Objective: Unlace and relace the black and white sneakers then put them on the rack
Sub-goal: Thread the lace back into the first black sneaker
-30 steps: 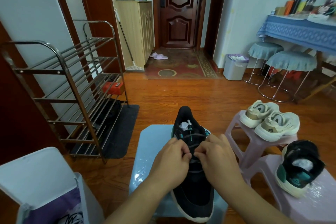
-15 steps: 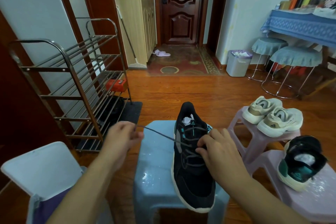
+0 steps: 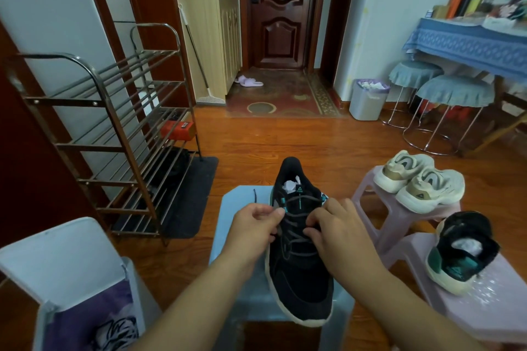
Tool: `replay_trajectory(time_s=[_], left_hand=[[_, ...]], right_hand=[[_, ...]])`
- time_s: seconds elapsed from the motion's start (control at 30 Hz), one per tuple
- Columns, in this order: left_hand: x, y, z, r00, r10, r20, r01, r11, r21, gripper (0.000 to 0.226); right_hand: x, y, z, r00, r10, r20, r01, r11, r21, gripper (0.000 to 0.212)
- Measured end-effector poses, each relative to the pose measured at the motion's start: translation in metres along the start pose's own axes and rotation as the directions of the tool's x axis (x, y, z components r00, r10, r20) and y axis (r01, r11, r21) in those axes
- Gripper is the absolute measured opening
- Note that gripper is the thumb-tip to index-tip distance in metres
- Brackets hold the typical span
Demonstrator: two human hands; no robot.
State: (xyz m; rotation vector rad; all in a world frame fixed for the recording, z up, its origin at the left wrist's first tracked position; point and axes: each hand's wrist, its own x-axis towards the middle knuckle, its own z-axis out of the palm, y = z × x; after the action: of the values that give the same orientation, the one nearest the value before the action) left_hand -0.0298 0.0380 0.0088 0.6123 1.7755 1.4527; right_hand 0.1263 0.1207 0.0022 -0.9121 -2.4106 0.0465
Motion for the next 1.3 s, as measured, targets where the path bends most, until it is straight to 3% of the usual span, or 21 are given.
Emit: replay_trajectory(time_s=[0.23, 0.33, 0.4, 0.5, 0.57, 0.83, 0.97, 1.03, 1.07, 1.13, 1.2, 1.27, 1.3], left_hand=[[0.000, 0.004, 0.013, 0.999, 0.042, 0.022, -0.042, 0.999, -0.001, 0.020], [0.001, 0.007, 0.005, 1.000, -0.014, -0.025, 0.009, 0.985, -0.171, 0.015], [0.011, 0.012, -0.022, 0.981, -0.072, -0.181, 0.008, 0.943, -0.333, 0.017], [0.025, 0.015, -0.091, 0.848, -0.123, -0.516, -0.173, 0.856, -0.488, 0.022], [0.025, 0.009, -0.131, 0.752, -0.148, -0.642, -0.255, 0.833, -0.491, 0.024], [0.035, -0.015, -0.195, 0.525, -0.275, -0.806, -0.372, 0.777, -0.508, 0.023], [0.035, -0.021, -0.198, 0.501, -0.289, -0.816, -0.442, 0.725, -0.528, 0.030], [0.032, -0.012, -0.189, 0.565, -0.250, -0.786, -0.421, 0.732, -0.536, 0.031], [0.029, -0.006, -0.182, 0.638, -0.219, -0.739, -0.384, 0.740, -0.551, 0.031], [0.019, 0.013, -0.161, 0.837, -0.102, -0.538, -0.289, 0.752, -0.592, 0.028], [0.000, 0.031, -0.132, 0.956, 0.072, -0.284, -0.215, 0.831, -0.513, 0.022], [-0.022, 0.043, -0.099, 0.962, 0.272, 0.012, -0.260, 0.931, -0.256, 0.022], [-0.035, 0.048, -0.081, 0.926, 0.332, 0.179, -0.314, 0.942, -0.118, 0.022]], right_hand=[[0.003, 0.002, -0.003, 0.999, 0.015, 0.034, -0.016, 1.000, 0.011, 0.018], [0.003, 0.002, -0.003, 0.998, 0.010, 0.064, -0.012, 1.000, 0.028, 0.015], [0.002, 0.003, -0.005, 0.997, 0.023, 0.079, -0.026, 0.999, 0.042, 0.014], [0.001, 0.006, -0.006, 0.997, 0.028, 0.076, -0.031, 0.999, 0.036, 0.019], [0.001, 0.006, -0.007, 0.996, 0.030, 0.085, -0.033, 0.999, 0.036, 0.022], [0.005, -0.002, -0.011, 0.991, 0.045, 0.129, -0.047, 0.999, 0.013, 0.030], [0.007, -0.005, -0.014, 0.983, 0.081, 0.163, -0.086, 0.996, 0.026, 0.034], [0.007, -0.005, -0.014, 0.981, 0.091, 0.174, -0.098, 0.995, 0.030, 0.033], [0.007, -0.005, -0.015, 0.977, 0.104, 0.187, -0.113, 0.993, 0.033, 0.032], [0.007, -0.007, -0.016, 0.970, 0.123, 0.208, -0.134, 0.990, 0.036, 0.027], [0.009, -0.012, -0.022, 0.978, 0.128, 0.165, -0.140, 0.988, 0.064, 0.014], [0.013, -0.027, -0.035, 0.959, 0.204, 0.198, -0.262, 0.906, 0.334, 0.025], [0.015, -0.038, -0.044, 0.919, 0.227, 0.323, -0.376, 0.753, 0.539, 0.036]])
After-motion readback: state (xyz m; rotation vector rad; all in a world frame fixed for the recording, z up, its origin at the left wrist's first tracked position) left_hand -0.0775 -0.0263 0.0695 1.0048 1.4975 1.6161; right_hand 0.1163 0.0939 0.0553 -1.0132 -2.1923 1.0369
